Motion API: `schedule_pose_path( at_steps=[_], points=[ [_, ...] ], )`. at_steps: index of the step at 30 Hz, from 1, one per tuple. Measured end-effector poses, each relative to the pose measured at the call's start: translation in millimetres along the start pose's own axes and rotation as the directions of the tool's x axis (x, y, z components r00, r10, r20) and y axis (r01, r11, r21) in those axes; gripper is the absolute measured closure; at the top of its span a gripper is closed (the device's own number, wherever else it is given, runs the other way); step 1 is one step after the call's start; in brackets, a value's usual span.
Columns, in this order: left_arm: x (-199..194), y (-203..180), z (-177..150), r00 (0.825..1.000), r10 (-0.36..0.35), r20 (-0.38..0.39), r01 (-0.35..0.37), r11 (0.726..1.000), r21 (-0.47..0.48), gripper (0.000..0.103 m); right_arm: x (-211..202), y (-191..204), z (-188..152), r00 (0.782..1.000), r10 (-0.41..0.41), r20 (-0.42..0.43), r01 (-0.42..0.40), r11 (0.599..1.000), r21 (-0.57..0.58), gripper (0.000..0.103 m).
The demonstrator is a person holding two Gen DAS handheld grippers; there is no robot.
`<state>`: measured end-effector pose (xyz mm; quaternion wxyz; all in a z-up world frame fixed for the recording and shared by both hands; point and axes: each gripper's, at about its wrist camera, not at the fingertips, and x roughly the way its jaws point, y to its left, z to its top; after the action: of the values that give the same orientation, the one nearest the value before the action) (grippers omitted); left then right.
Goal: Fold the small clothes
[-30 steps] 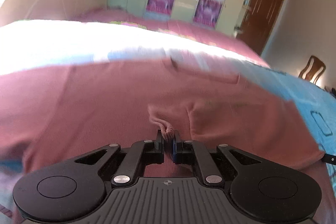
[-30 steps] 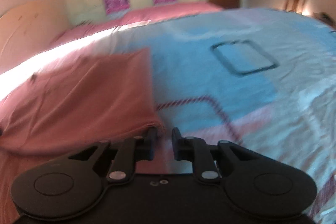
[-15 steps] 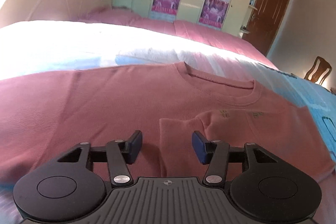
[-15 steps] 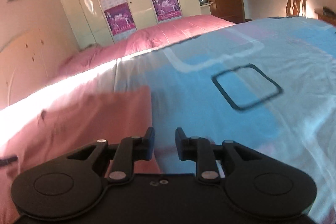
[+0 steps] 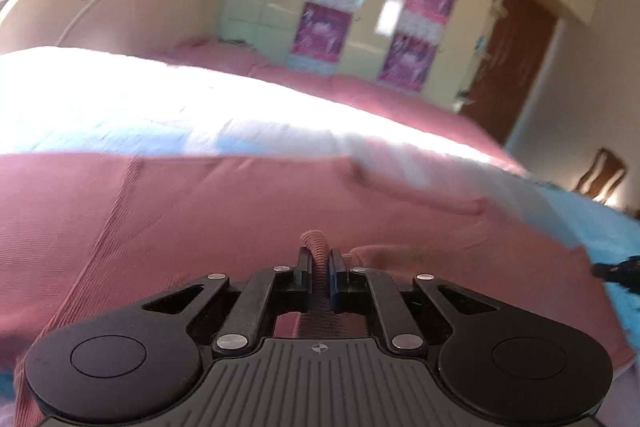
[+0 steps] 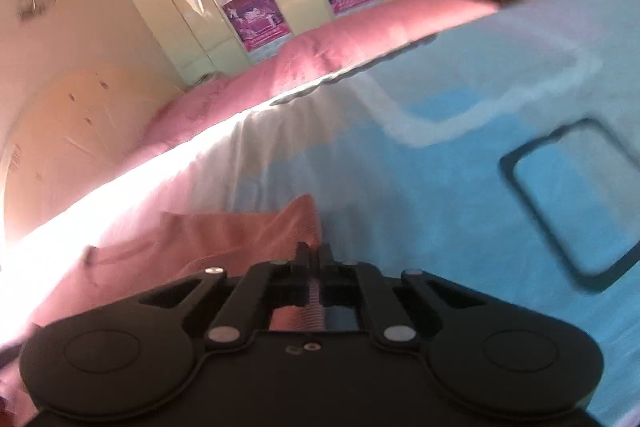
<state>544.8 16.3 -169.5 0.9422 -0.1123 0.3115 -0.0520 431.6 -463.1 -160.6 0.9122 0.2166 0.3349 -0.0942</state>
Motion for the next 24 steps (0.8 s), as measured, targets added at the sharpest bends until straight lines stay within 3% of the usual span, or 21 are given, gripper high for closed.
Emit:
schedule_pose_path(
  at_steps=[5,6,7,9,10,12,15,17,20,21,23,24],
  points=[
    [7,-4,-1,1.000,0.011,-0.025,-0.010,1.000,0.018,0.096,4,6,-7,0.999,-0.050,-0.021,0.049,0.998,-0.047,0.097],
    [5,-4,1,0.999,0.031,-0.023,-0.031,0.999,0.012,0.087,1,7,-7,0.998,-0.064,-0.017,0.064,0.997,-0.048,0.083],
    [-1,-7,3,0.998,0.060,-0.011,-0.060,0.998,0.018,0.079,-3,8,-5,0.996,-0.087,0.005,0.087,0.995,-0.052,0.077],
    [-19,-19,8,0.996,0.069,0.064,-0.074,0.994,0.081,0.078,-15,15,-3,0.992,-0.111,0.067,0.116,0.989,-0.091,0.079],
    [-21,-29,11,0.997,0.039,0.072,-0.046,0.994,0.096,0.078,-15,20,-1,0.993,-0.090,0.074,0.098,0.989,-0.113,0.084],
    [-16,-53,13,0.998,-0.041,0.049,0.034,0.991,0.130,0.075,-7,41,-2,0.999,-0.027,0.042,0.035,0.979,-0.200,0.085],
    [9,-94,8,0.996,-0.090,-0.023,0.093,0.973,0.213,0.046,16,80,-15,0.998,0.042,-0.049,-0.055,0.947,-0.317,0.086],
    [19,-105,4,0.995,-0.085,-0.049,0.094,0.967,0.235,0.046,27,99,-27,0.993,0.062,-0.103,-0.098,0.915,-0.392,0.082],
    [27,-95,1,0.995,-0.049,-0.088,0.068,0.971,0.230,0.046,25,106,-32,0.986,0.087,-0.140,-0.144,0.866,-0.479,0.087],
    [23,-83,0,0.995,-0.042,-0.088,0.061,0.971,0.230,0.047,24,102,-29,0.988,0.073,-0.137,-0.131,0.867,-0.480,0.088],
    [18,-70,1,0.995,-0.062,-0.083,0.079,0.973,0.217,0.054,24,78,-15,0.997,-0.062,-0.044,0.036,0.898,-0.439,0.089],
    [16,-68,1,0.995,-0.062,-0.083,0.079,0.971,0.224,0.055,26,58,-4,0.989,-0.147,-0.011,0.132,0.918,-0.374,0.103]
  ],
)
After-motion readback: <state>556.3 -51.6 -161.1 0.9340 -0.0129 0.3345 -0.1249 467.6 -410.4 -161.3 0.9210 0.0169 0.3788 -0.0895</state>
